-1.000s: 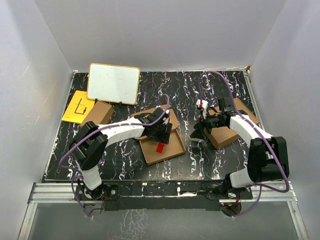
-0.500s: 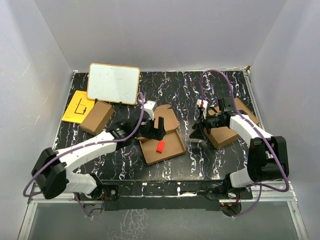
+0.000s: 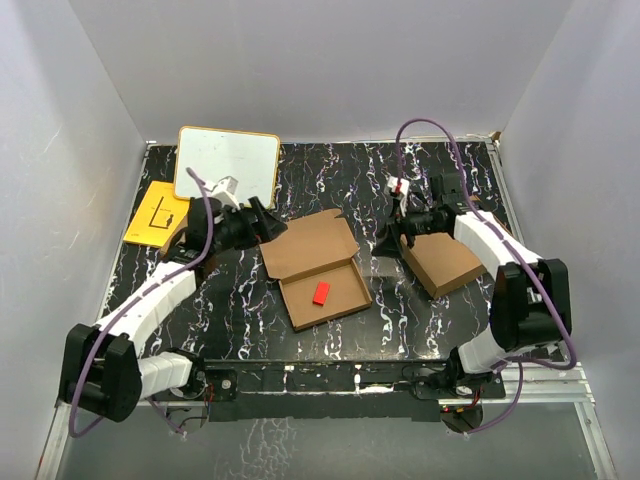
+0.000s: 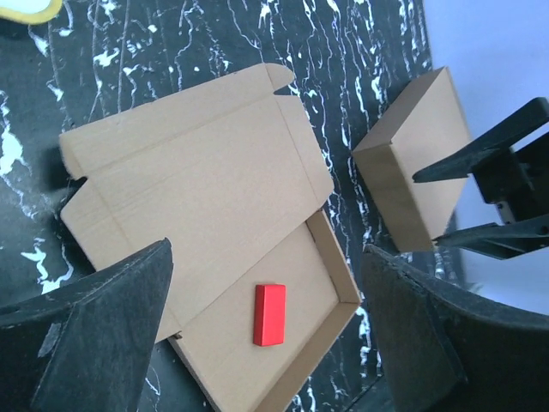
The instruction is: Fold the paper box
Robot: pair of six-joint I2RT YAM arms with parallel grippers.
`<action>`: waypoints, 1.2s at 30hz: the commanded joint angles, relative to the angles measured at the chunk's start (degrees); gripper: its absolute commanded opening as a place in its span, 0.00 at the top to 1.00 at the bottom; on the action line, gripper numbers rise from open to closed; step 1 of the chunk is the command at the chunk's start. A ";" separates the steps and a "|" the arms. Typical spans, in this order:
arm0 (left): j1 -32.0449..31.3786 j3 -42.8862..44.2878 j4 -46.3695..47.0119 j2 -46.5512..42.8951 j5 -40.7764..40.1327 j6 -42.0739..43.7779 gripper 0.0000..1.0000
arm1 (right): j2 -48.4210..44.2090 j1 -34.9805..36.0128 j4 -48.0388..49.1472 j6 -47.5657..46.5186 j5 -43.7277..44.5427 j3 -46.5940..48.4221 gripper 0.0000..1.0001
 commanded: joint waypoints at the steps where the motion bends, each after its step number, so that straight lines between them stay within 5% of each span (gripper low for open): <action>1: 7.69 -3.26 6.12 -1.31 15.84 -8.11 0.14 | 4.27 1.94 2.30 4.67 -2.87 7.54 0.30; 10: 13.72 -0.59 -10.49 2.42 10.37 0.93 0.24 | 19.80 4.77 -5.12 13.06 1.64 22.78 0.32; 21: 14.77 2.09 -7.85 13.23 14.85 4.14 0.35 | 37.85 6.05 -13.98 18.92 8.30 42.41 0.35; 36: 16.40 4.06 -3.96 25.00 24.32 6.24 0.55 | 47.04 6.11 -17.25 20.47 2.23 51.29 0.41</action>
